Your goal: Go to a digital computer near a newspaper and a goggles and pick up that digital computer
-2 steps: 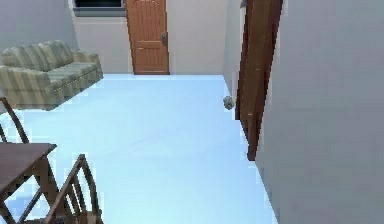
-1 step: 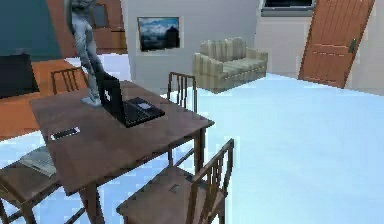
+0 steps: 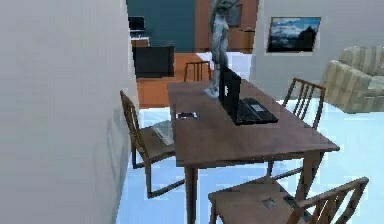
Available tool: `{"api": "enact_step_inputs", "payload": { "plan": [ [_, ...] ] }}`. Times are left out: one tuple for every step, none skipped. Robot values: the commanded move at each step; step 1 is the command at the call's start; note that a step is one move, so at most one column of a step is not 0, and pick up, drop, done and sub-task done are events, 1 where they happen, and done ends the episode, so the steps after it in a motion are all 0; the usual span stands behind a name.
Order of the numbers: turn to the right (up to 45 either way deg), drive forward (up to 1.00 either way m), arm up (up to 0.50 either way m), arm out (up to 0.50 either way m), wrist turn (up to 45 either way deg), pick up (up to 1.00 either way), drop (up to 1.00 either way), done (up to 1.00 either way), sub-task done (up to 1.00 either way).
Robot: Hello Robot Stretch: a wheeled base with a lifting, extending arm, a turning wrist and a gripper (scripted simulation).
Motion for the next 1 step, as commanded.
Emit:
{"api": "enact_step_inputs", "payload": {
  "plan": [
    [0.0,0.1,0.0,0.0,0.0,0.0,0.0,0.0,0.0]
  ]
}}
